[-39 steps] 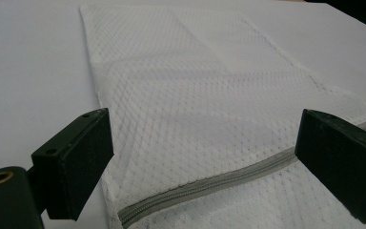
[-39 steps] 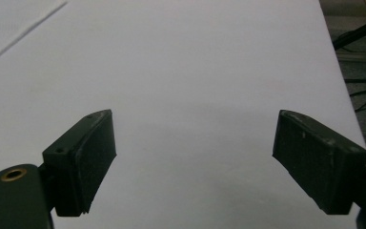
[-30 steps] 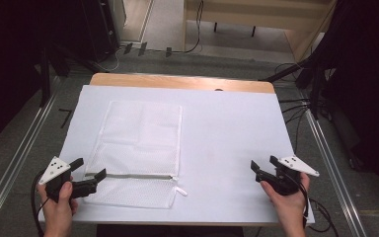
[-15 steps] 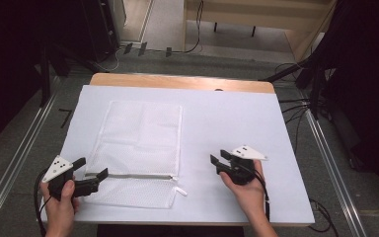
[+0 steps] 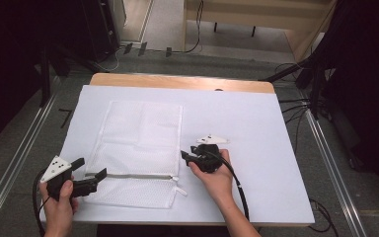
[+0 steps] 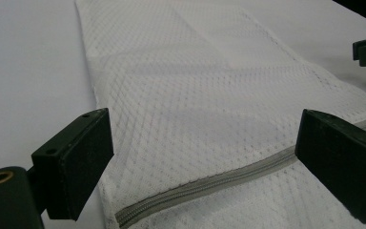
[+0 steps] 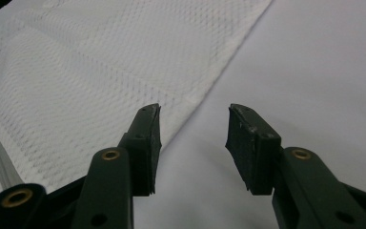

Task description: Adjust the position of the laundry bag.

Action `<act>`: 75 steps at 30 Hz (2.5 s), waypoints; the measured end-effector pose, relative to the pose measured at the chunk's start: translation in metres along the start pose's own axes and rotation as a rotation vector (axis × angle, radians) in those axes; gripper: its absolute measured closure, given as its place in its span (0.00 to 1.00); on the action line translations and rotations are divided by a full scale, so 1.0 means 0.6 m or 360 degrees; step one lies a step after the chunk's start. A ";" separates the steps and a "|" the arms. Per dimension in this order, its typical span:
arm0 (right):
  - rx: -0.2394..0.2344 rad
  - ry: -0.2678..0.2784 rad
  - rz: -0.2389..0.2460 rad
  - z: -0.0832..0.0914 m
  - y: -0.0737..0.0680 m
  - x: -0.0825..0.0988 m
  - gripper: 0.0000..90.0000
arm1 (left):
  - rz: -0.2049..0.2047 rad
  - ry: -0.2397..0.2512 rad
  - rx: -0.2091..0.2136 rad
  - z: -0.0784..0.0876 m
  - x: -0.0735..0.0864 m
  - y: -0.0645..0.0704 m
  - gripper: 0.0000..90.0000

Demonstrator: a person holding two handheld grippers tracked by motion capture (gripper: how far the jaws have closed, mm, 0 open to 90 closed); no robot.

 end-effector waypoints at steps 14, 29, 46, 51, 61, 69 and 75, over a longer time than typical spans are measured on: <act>0.0063 -0.0127 -0.0137 -0.061 -0.038 0.006 0.70 | -0.0012 -0.0010 0.0006 -0.001 0.001 0.002 0.06; 0.0175 -0.0117 -0.0122 -0.064 -0.028 0.006 1.00 | -0.0020 -0.0016 0.0008 -0.002 0.001 0.004 0.06; 0.0198 -0.0058 -0.0069 -0.052 -0.018 -0.002 1.00 | -0.0015 -0.0008 0.0011 0.000 0.001 0.002 0.06; 0.0211 -0.0047 -0.0072 -0.041 0.000 -0.001 1.00 | -0.0015 -0.0008 0.0012 0.000 0.001 0.002 0.06; 0.0295 -0.0006 -0.0023 0.007 0.056 -0.005 1.00 | -0.0020 -0.0016 0.0019 -0.002 0.003 0.007 0.06; 0.0362 0.0002 -0.0062 0.036 0.113 0.003 1.00 | -0.0030 -0.0031 0.0029 -0.005 0.006 0.012 0.06; 0.0408 0.0000 -0.0082 0.058 0.161 0.002 1.00 | -0.0041 -0.0047 0.0043 -0.009 0.008 0.019 0.06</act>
Point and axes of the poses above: each handheld gripper's, and its own axes: z roughly backward along the jaws, x roughly out of its underside, y roughly to its right, the point moved 10 cm from there along -z, roughly forward along the jaws, and after that the axes turned 5 degrees about x, right-handed, at the moved point
